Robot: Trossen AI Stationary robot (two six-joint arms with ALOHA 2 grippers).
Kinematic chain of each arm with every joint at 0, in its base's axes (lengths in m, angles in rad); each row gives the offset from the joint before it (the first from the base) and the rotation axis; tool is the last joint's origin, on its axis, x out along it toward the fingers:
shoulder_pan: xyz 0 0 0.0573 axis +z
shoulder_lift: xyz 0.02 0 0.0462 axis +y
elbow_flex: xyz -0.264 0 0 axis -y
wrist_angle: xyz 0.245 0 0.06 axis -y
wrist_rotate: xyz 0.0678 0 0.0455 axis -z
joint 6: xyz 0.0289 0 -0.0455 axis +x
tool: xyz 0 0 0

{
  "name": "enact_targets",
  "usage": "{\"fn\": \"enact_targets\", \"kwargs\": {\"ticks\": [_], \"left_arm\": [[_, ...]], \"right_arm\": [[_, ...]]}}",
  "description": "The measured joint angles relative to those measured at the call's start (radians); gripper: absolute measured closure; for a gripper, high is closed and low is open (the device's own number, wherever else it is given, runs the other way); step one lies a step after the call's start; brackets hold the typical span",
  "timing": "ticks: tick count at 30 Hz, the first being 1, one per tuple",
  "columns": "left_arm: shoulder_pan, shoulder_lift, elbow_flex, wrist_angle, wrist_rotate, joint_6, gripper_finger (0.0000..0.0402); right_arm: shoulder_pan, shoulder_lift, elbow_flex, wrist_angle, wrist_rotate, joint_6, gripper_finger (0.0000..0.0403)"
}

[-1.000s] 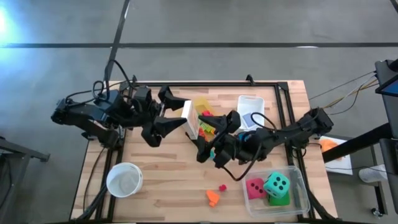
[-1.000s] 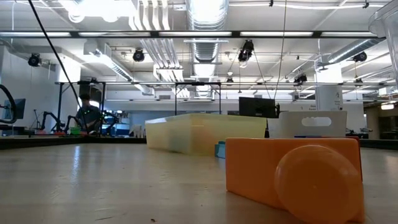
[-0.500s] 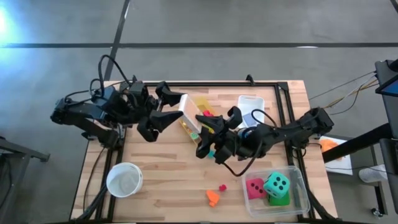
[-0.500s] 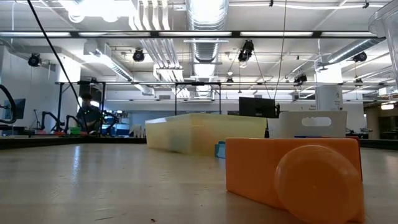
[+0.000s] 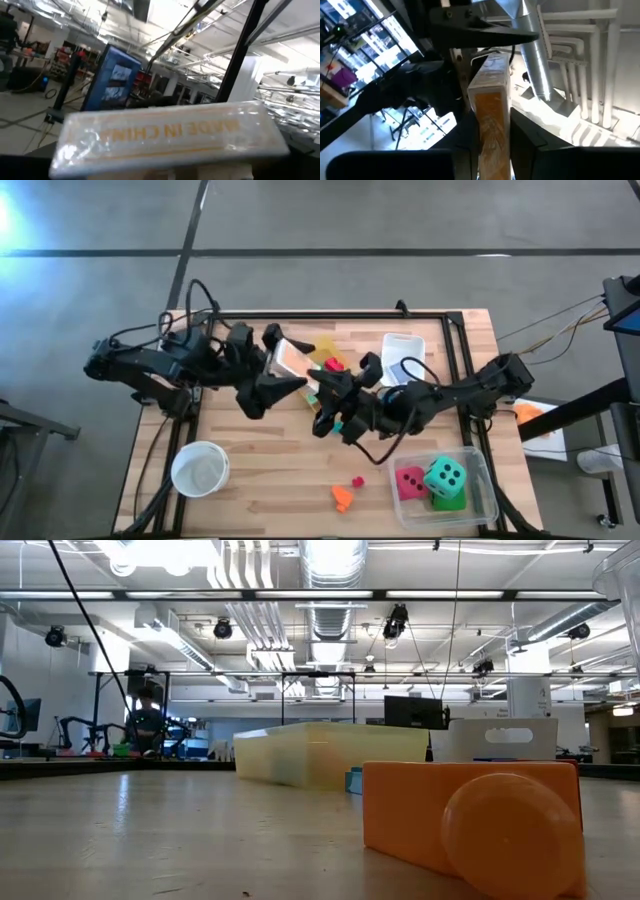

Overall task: Pick & Place Toys
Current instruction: Put the yellow deck of cards into the white bin

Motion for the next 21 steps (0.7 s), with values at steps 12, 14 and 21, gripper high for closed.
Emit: {"fn": "enact_targets", "kwargs": {"ticks": [12, 14, 21], "left_arm": [[0.001, -0.086, 0.006, -0.177, -0.022, 0.172, 0.0051], [0.001, -0.113, 0.006, -0.238, -0.047, 0.175, 0.0051], [-0.001, -0.2, 0.006, -0.416, -0.145, 0.195, 0.0051]], "right_arm": [[0.02, -0.004, 0.001, -0.053, 0.129, 0.077, 0.0339], [0.031, -0.004, 0.001, -0.076, 0.197, 0.078, 0.0339], [0.048, -0.01, 0.045, -0.215, 0.521, 0.092, 0.0339]]}}
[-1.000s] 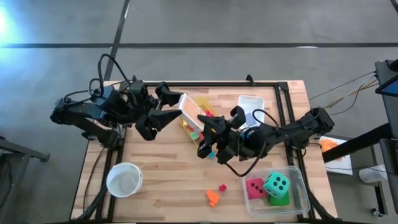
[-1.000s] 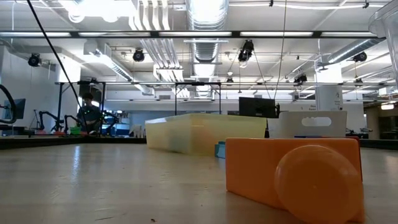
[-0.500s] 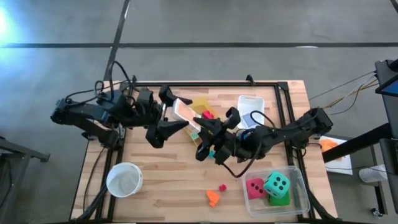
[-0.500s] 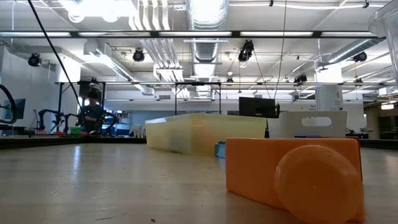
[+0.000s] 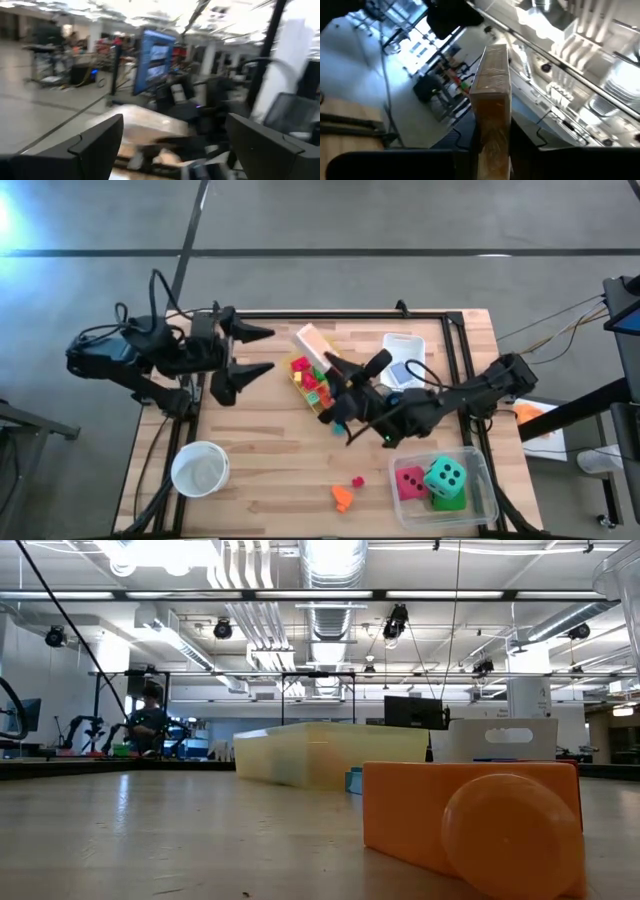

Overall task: Pick & Place Toys
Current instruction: Put the yellow deck of cards into the white bin

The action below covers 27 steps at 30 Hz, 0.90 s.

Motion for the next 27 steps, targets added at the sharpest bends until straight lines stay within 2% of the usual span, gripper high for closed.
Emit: {"fn": "enact_targets", "kwargs": {"ticks": [5, 8, 13, 17, 20, 22, 25, 27], "left_arm": [[0.001, -0.038, 0.0, -0.105, -0.082, -0.003, 0.0051], [0.0, -0.048, 0.0, -0.166, -0.153, -0.024, 0.0051], [0.001, -0.047, 0.0, -0.254, -0.167, -0.038, 0.0051], [0.001, -0.046, -0.001, -0.33, -0.165, -0.04, 0.005], [0.001, -0.046, -0.001, -0.376, -0.167, -0.076, 0.005], [0.001, -0.046, -0.001, -0.395, -0.166, -0.091, 0.005], [0.001, -0.045, -0.001, -0.402, -0.165, -0.091, 0.005], [0.001, -0.045, -0.001, -0.403, -0.167, -0.091, 0.005]], "right_arm": [[0.017, -0.006, 0.06, -0.239, 0.041, 0.138, 0.0339], [0.012, -0.011, 0.108, -0.307, 0.071, 0.189, 0.0339], [-0.009, -0.013, 0.182, -0.422, 0.097, 0.27, 0.0339], [-0.029, -0.016, 0.255, -0.651, 0.151, 0.406, 0.0339], [-0.053, -0.019, 0.334, -0.921, 0.153, 0.599, 0.0339], [-0.079, -0.022, 0.403, -1.162, 0.106, 0.788, 0.0339], [-0.152, -0.024, 0.518, -1.502, -0.102, 1.127, 0.0339], [-0.21, -0.025, 0.562, -1.66, -0.188, 1.276, 0.0339]]}}
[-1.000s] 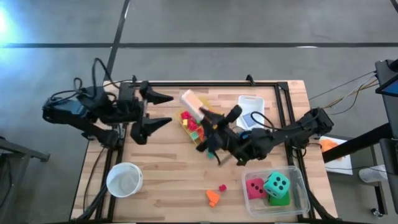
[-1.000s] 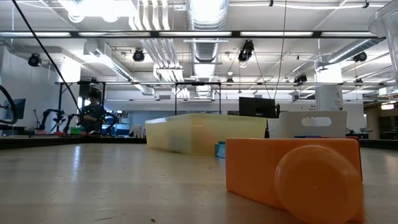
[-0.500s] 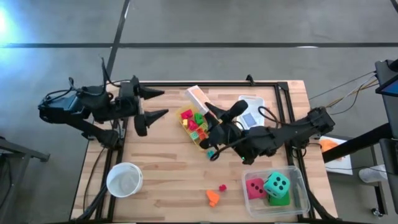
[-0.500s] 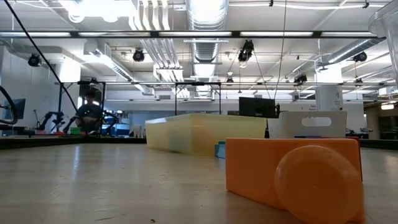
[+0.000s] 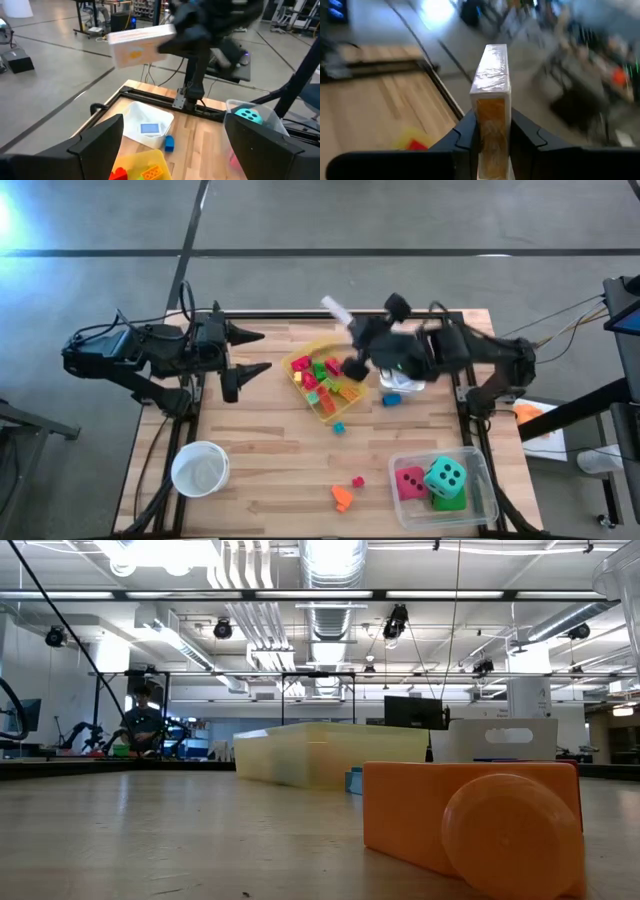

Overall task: Pick & Place Toys
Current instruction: Put the yellow deck of cards into the white bin

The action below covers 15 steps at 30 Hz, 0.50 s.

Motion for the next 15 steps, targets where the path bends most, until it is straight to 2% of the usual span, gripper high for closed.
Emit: {"fn": "enact_targets", "kwargs": {"ticks": [4, 7, 15], "left_arm": [[-0.001, 0.0, 0.0, -0.035, 0.001, 0.005, 0.005], [-0.001, 0.003, 0.0, -0.086, 0.001, 0.008, 0.005], [-0.001, 0.001, -0.023, -0.243, 0.008, 0.007, 0.005]], "right_arm": [[-0.093, 0.004, 0.025, -0.232, -0.066, 0.214, 0.0339], [-0.163, 0.005, 0.019, -0.347, -0.212, 0.334, 0.0339], [-0.304, 0.007, -0.091, -0.505, -0.45, 0.473, 0.0339]]}}
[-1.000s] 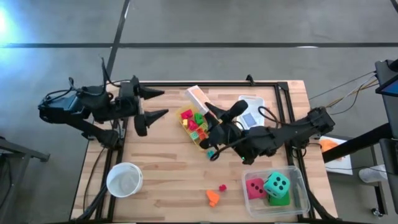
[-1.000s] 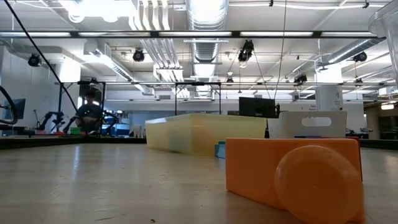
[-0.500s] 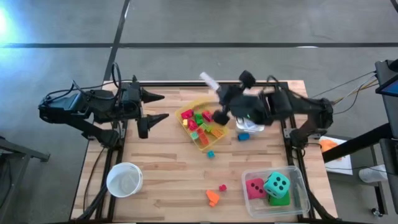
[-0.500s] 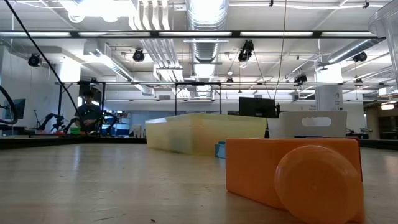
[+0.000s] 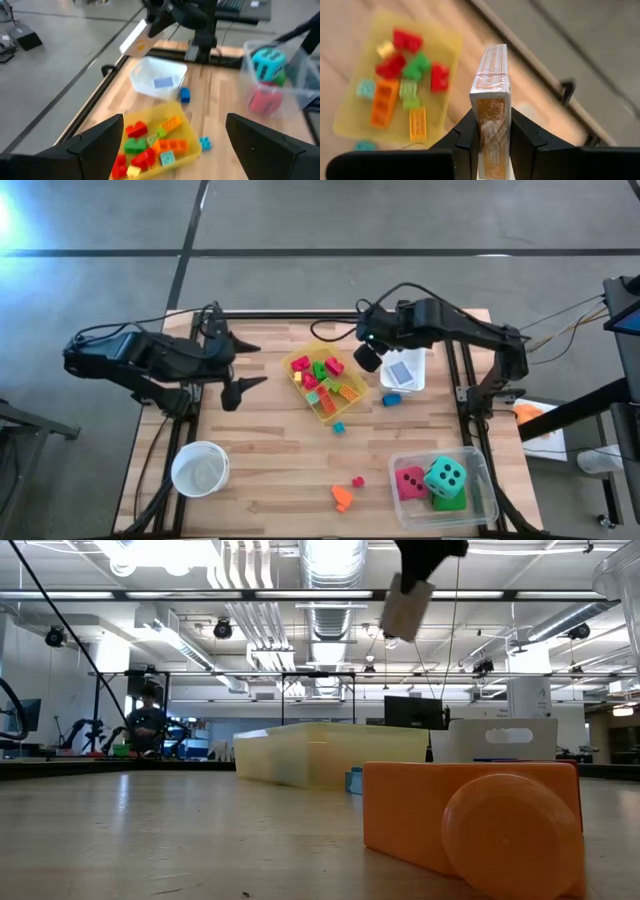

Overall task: Pick & Place Toys
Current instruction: Put the yellow deck of cards into the white bin

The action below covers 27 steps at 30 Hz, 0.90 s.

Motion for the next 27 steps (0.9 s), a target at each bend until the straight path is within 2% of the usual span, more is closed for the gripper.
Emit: {"fn": "enact_targets", "kwargs": {"ticks": [3, 8, 13, 19, 27], "left_arm": [[0.0, 0.0, -0.035, -0.004, 0.0, 0.0, 0.005], [0.001, 0.003, -0.109, -0.004, -0.001, 0.009, 0.005], [0.01, -0.003, -0.1, 0.053, -0.009, -0.021, 0.005], [0.01, -0.006, -0.108, 0.048, 0.01, -0.029, 0.005], [0.01, -0.004, -0.108, 0.049, 0.01, -0.026, 0.005]], "right_arm": [[-0.035, 0.001, -0.063, -0.042, -0.063, 0.025, 0.0339], [-0.073, -0.005, -0.186, -0.065, -0.103, 0.038, 0.0339], [-0.128, -0.009, -0.305, -0.07, -0.142, 0.04, 0.0339], [-0.186, -0.011, -0.439, -0.067, -0.154, 0.07, 0.0339], [-0.229, 0.03, -0.515, 0.034, -0.225, 0.092, 0.0339]]}}
